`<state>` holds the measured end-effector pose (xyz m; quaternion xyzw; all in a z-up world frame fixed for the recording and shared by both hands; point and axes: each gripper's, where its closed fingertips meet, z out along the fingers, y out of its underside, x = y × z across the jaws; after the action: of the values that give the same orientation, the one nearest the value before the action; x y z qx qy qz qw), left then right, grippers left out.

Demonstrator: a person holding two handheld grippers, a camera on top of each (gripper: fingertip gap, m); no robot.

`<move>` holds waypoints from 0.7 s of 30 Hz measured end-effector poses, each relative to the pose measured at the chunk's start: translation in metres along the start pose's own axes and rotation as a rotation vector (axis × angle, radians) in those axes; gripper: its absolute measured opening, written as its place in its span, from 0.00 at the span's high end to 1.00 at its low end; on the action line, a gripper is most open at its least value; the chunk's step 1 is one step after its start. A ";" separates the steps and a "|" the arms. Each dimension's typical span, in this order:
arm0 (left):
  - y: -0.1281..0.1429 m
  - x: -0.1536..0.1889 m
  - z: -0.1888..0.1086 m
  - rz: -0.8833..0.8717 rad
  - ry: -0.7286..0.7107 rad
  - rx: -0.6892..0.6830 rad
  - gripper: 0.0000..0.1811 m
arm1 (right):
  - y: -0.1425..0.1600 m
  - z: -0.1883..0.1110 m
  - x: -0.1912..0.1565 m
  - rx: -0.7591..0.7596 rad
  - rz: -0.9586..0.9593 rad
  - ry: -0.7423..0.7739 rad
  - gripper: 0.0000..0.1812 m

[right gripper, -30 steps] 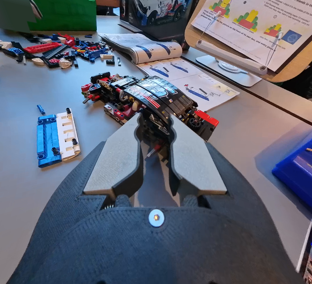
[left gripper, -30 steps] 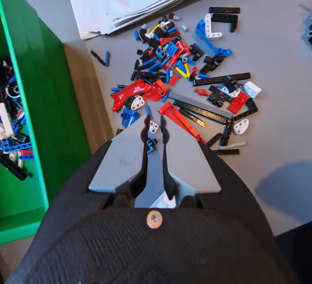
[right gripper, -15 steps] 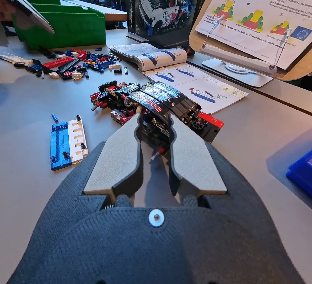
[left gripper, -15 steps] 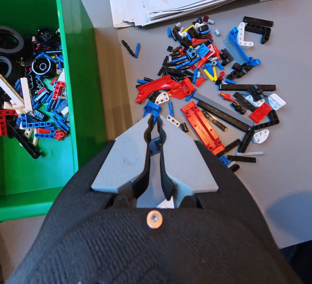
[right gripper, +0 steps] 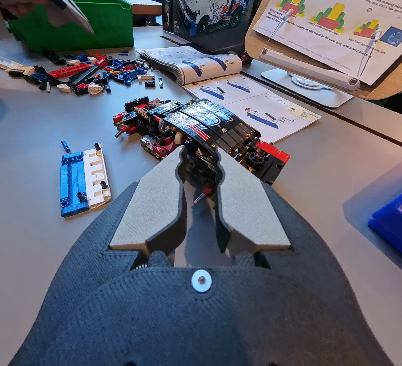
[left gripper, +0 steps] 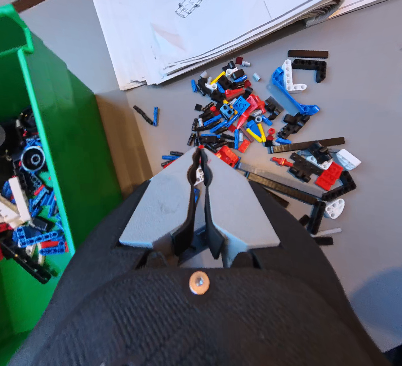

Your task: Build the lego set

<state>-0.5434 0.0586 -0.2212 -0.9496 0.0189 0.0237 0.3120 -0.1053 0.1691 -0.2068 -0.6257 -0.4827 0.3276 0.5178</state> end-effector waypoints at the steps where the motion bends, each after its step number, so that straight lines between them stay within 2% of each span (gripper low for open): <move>1: -0.003 0.002 0.003 0.013 0.018 -0.008 1.00 | 0.000 0.000 0.000 0.003 0.002 0.000 0.88; 5: -0.011 0.007 0.019 0.077 0.100 -0.074 1.00 | -0.001 -0.001 0.000 0.006 0.005 -0.004 0.88; 9: -0.007 -0.003 0.035 0.146 0.107 -0.191 1.00 | 0.000 0.000 0.000 0.005 0.010 -0.010 0.88; 17: 0.021 -0.019 0.052 0.259 0.079 -0.420 0.99 | -0.002 -0.002 0.000 0.019 0.025 -0.021 0.88; 21: 0.021 -0.017 0.054 0.277 0.080 -0.428 1.00 | -0.002 -0.002 -0.002 0.021 0.026 -0.029 0.88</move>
<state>-0.5627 0.0745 -0.2759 -0.9825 0.1558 0.0321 0.0965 -0.1045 0.1668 -0.2043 -0.6217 -0.4787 0.3484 0.5127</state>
